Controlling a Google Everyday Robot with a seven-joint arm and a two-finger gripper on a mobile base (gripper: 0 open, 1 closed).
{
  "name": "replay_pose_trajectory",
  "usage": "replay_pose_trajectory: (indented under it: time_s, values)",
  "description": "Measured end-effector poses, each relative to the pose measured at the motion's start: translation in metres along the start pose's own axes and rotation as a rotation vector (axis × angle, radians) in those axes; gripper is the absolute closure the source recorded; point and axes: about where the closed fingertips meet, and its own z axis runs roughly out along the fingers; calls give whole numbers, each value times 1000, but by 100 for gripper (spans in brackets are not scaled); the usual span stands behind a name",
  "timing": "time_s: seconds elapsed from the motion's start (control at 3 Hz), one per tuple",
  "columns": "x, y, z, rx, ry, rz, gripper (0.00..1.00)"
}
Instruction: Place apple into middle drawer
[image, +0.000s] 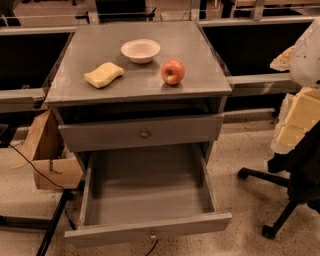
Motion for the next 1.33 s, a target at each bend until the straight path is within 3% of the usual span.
replay_pose_trajectory:
  time_s: [0.33,0.67,1.33]
  values:
    - [0,0,0,0,0,0,0]
    - [-6,-18,9,15,-57,52,0]
    - [-56,-98,41,52,-258,227,0]
